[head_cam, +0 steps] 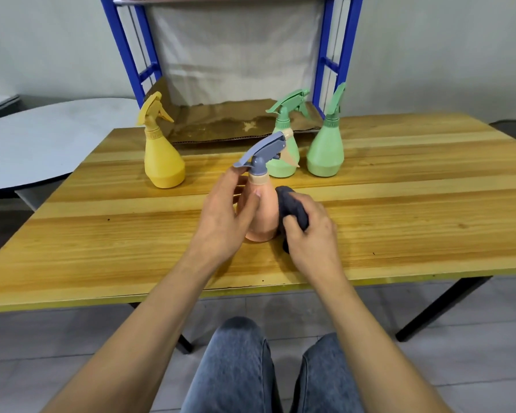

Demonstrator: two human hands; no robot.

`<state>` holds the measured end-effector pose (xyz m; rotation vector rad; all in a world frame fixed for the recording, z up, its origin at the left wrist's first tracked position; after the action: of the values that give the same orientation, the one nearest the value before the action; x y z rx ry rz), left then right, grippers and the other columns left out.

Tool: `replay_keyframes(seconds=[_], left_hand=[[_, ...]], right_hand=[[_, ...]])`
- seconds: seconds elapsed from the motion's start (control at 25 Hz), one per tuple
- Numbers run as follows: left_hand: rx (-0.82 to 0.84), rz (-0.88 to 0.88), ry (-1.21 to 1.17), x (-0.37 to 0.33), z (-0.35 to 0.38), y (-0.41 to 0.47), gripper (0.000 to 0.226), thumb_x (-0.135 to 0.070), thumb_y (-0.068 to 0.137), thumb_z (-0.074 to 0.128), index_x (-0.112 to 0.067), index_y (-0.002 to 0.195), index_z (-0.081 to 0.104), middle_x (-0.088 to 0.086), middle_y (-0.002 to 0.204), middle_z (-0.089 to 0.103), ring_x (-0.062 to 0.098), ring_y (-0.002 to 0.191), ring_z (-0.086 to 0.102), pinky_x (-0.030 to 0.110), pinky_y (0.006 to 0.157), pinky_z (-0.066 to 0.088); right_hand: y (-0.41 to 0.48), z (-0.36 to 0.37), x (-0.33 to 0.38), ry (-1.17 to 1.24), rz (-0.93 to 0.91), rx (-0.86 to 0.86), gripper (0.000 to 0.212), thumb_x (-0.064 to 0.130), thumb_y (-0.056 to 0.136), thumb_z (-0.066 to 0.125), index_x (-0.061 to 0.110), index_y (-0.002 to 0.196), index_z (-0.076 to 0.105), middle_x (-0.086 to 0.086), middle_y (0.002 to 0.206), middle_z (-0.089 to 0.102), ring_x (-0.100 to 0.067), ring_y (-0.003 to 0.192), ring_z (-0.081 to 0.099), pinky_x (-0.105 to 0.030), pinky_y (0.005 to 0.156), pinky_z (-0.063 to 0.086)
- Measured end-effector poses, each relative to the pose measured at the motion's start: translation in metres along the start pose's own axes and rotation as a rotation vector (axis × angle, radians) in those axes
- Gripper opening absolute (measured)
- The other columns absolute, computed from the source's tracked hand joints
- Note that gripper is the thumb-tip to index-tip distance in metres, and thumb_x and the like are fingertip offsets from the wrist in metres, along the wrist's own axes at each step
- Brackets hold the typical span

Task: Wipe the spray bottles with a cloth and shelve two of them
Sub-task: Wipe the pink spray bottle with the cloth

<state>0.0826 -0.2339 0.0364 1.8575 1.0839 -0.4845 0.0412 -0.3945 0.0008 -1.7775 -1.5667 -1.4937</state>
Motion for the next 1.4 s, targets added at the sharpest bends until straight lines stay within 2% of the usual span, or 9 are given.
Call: replay_keyframes(seconds=[0.16,0.36,0.52,0.64,0.72,0.84,1.08,1.28,1.4], left_hand=[[-0.124,-0.084,0.053,-0.006,0.005,0.001,0.034,-0.028,0.095,0.067,-0.019,0.124,0.05,-0.003,0.117,0.06,0.016,0.107,0.059,0.034,0.093,0.051],[-0.214,-0.195,-0.022,-0.023,0.018,0.011,0.044,-0.033,0.09,0.076,-0.023,0.122,0.047,-0.01,0.111,0.064,0.013,0.1,0.065,0.039,0.088,0.057],[-0.078,-0.2,-0.016,-0.02,0.002,0.009,0.041,-0.034,0.099,0.063,-0.03,0.137,0.049,-0.012,0.125,0.066,0.007,0.108,0.063,0.024,0.089,0.053],[0.051,-0.11,0.001,-0.013,-0.011,0.008,0.038,-0.028,0.103,0.058,-0.027,0.141,0.054,-0.017,0.119,0.063,0.001,0.109,0.06,0.008,0.088,0.047],[0.055,-0.07,-0.059,-0.01,-0.01,0.01,0.036,-0.027,0.101,0.061,-0.024,0.137,0.058,-0.018,0.115,0.066,-0.006,0.108,0.062,0.016,0.091,0.051],[0.02,-0.028,-0.102,-0.011,-0.004,0.007,0.032,-0.021,0.101,0.063,-0.016,0.133,0.062,-0.02,0.112,0.067,-0.017,0.104,0.06,0.004,0.082,0.046],[0.014,-0.07,-0.138,-0.005,0.002,0.007,0.04,-0.025,0.098,0.067,-0.019,0.137,0.06,-0.012,0.115,0.068,-0.016,0.103,0.061,0.003,0.084,0.045],[0.012,-0.047,-0.131,-0.007,0.001,0.006,0.036,-0.026,0.1,0.064,-0.02,0.135,0.062,-0.012,0.116,0.071,-0.009,0.107,0.063,0.007,0.087,0.048],[-0.001,-0.057,-0.115,-0.005,0.003,0.007,0.04,-0.031,0.099,0.065,-0.02,0.137,0.06,-0.008,0.12,0.07,-0.003,0.11,0.064,0.011,0.091,0.05]], right_hand=[[-0.002,0.0,0.001,0.123,0.001,-0.062,0.046,0.021,0.082,0.052,0.026,0.126,0.063,0.005,0.123,0.066,-0.01,0.113,0.058,-0.025,0.1,0.044],[-0.004,-0.009,0.003,0.195,0.007,-0.15,0.04,0.007,0.085,0.057,0.023,0.122,0.062,0.009,0.117,0.066,-0.009,0.108,0.06,-0.019,0.091,0.045],[0.002,-0.012,0.006,0.285,0.101,-0.224,0.034,0.006,0.089,0.059,0.025,0.116,0.066,0.017,0.106,0.068,0.004,0.1,0.06,-0.011,0.085,0.043],[0.017,-0.021,0.029,0.323,0.071,-0.242,0.032,0.006,0.091,0.06,0.024,0.115,0.067,0.021,0.103,0.067,0.011,0.095,0.06,-0.005,0.081,0.04],[0.026,-0.018,0.047,0.317,0.0,-0.186,0.033,0.008,0.091,0.06,0.022,0.12,0.067,0.013,0.108,0.069,0.006,0.1,0.062,-0.008,0.083,0.044],[0.023,-0.002,0.055,0.224,-0.087,-0.071,0.037,0.015,0.09,0.058,0.03,0.124,0.065,0.008,0.114,0.069,-0.006,0.107,0.062,-0.021,0.091,0.049],[0.007,-0.003,0.008,-0.07,0.008,-0.067,0.041,0.026,0.082,0.05,0.022,0.119,0.067,-0.005,0.107,0.07,-0.028,0.101,0.061,-0.025,0.08,0.039],[0.021,0.0,0.052,0.104,-0.063,-0.063,0.036,0.019,0.092,0.056,0.035,0.123,0.063,0.006,0.114,0.067,-0.009,0.106,0.06,-0.022,0.09,0.046],[0.005,0.009,0.032,0.08,-0.032,-0.125,0.039,0.021,0.09,0.054,0.029,0.127,0.063,0.0,0.117,0.066,-0.01,0.106,0.059,-0.024,0.092,0.046]])
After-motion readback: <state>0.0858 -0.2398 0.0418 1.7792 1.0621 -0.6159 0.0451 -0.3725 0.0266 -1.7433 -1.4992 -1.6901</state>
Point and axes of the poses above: each hand's wrist, its own y-axis towards the middle knuckle, its own z-axis out of the palm, x = y × z, the point moved 1 cm from there along y, towards the middle knuckle
